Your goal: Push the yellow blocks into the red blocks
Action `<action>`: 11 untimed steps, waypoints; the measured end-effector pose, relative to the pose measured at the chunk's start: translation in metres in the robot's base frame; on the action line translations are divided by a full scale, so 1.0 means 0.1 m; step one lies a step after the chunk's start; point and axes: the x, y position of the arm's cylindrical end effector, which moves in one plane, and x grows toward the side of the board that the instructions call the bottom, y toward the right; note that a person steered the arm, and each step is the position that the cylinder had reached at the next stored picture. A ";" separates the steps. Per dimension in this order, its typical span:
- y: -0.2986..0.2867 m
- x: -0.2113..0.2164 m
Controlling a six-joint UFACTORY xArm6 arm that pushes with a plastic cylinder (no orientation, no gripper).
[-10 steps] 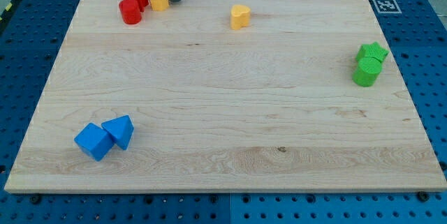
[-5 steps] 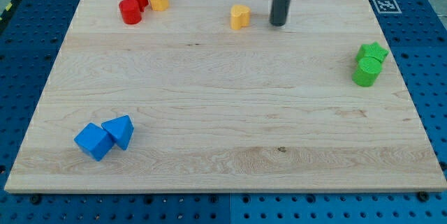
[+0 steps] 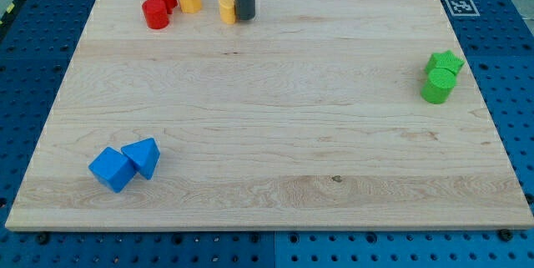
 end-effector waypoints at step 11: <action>-0.79 0.17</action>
